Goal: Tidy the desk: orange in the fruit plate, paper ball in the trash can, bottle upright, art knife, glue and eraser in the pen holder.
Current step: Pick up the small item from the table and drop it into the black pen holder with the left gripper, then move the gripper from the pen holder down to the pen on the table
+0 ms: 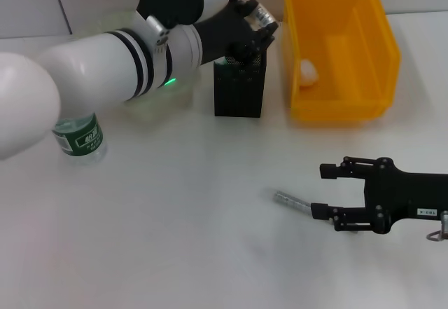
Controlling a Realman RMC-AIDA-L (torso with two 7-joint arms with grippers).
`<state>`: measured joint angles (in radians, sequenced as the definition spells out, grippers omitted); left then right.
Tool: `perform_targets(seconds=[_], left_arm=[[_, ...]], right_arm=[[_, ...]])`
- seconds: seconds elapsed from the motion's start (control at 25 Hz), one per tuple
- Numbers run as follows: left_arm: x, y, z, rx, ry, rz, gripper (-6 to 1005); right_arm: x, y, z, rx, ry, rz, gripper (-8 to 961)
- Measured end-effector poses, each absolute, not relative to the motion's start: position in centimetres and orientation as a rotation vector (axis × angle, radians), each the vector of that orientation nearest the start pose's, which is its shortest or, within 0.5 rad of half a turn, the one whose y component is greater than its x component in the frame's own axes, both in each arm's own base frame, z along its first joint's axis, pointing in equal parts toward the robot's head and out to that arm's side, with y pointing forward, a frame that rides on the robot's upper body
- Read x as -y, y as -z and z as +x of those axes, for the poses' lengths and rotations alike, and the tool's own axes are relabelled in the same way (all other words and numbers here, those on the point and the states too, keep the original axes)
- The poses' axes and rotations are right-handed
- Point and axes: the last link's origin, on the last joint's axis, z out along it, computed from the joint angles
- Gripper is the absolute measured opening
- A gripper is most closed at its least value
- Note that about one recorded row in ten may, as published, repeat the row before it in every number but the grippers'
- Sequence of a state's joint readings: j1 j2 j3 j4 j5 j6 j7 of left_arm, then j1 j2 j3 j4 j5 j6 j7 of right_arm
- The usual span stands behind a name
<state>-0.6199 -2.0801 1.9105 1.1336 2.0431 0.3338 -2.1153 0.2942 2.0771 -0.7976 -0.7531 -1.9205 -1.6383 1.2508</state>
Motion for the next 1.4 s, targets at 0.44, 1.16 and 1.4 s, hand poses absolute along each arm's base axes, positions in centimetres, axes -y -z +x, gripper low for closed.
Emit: perform_targets(seconds=[0.44,1.16,1.4], left_arm=[[-40.7,9.3,-10.0,0.133,0.284,-2.379,474],[-40.5,8.9,-9.3,0.123,0.328,-2.356,758],[-37.5,6.8,-7.5,0.116,0.473,-2.366,777]], right_arm=[[-26.8,-0.6,30.3,-0.557,-0.667,-2.734,760],[-26.8,-0.7,30.3,-0.560,-0.672,-2.730,760],[-26.9,-1.3,30.4,-0.574,-0.686,-2.706,760]])
